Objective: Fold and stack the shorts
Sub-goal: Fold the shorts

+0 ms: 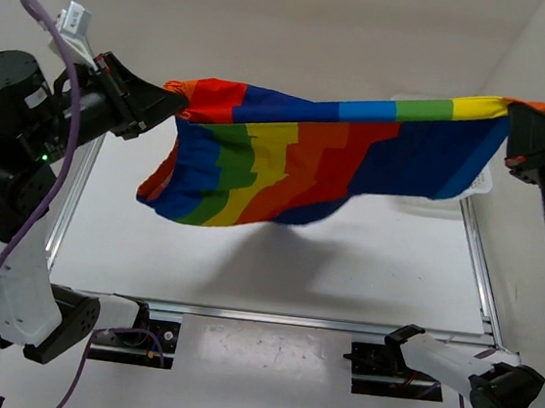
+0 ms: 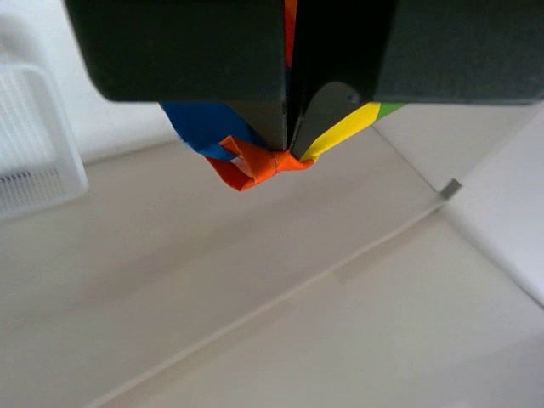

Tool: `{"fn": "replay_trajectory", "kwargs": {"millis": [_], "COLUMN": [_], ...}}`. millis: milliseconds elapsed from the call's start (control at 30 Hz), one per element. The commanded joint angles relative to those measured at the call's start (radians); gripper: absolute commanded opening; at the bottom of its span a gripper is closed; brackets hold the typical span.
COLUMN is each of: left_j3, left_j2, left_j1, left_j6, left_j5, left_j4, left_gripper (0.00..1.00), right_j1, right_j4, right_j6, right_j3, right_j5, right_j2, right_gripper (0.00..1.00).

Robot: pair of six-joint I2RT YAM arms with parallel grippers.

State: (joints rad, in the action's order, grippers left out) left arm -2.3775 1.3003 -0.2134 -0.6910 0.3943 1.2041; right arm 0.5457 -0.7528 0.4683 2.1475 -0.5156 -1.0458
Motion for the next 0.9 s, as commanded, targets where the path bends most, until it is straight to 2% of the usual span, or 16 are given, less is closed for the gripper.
{"fn": "replay_trajectory", "kwargs": {"millis": [0,100,267,433,600,667,733,867], "left_j3": [-0.045,-0.045,0.014,0.18,0.395,0.473,0.474,0.399], "left_j2": [-0.028,-0.029,-0.029,0.005,0.092,0.177,0.258,0.538], "left_j1": [0.011,0.011,0.011,0.011,0.054,0.08,0.1,0.16], "left_j6": [-0.022,-0.033,-0.022,0.021,0.042,0.053,0.077,0.128], "left_j5": [0.064,0.074,0.061,-0.017,-0.029,-0.047,-0.057,-0.078], "left_j4": [-0.006,-0.006,-0.006,-0.061,-0.175,-0.225,-0.225,-0.248], "left_gripper": [0.1,0.1,0.1,0.1,0.1,0.1,0.1,0.1], "right_j1": [-0.009,-0.009,-0.009,-0.009,-0.094,-0.124,-0.157,-0.184], "right_j4": [0.02,0.02,0.066,0.121,0.121,0.121,0.121,0.121], "right_j6": [-0.082,-0.092,-0.12,-0.174,-0.184,-0.184,-0.172,-0.16], "right_j3": [0.116,0.199,0.227,0.163,0.153,0.153,0.173,0.251], "right_j5": [-0.015,-0.006,-0.037,-0.113,-0.081,-0.034,0.041,0.162], "right_j2": [-0.045,-0.091,-0.175,-0.287,-0.523,-0.641,-0.77,-0.999], "right_gripper": [0.0,0.0,0.0,0.0,0.0,0.0,0.0,0.0]}}
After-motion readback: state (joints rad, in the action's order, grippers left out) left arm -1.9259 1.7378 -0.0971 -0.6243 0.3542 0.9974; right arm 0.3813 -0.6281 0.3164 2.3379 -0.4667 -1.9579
